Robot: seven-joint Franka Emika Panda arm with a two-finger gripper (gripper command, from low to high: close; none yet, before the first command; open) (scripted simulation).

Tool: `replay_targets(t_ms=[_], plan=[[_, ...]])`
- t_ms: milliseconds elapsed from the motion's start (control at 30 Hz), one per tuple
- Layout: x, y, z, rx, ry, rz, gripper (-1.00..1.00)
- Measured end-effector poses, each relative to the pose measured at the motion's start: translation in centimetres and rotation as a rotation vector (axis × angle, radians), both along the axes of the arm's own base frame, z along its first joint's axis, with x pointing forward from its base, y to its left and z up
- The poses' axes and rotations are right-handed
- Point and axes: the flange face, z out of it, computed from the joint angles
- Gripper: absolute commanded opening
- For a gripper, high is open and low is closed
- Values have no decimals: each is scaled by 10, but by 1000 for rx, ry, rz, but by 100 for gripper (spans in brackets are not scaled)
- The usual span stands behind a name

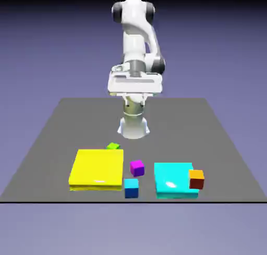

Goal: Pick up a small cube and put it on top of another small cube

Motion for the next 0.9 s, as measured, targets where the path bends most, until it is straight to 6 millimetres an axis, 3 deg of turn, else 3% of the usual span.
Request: replay_targets(t_ms=[467, 900], plan=[[58, 5, -43, -443, 282, 522, 0], [103, 7, -96, -692, 505, 1105, 0]])
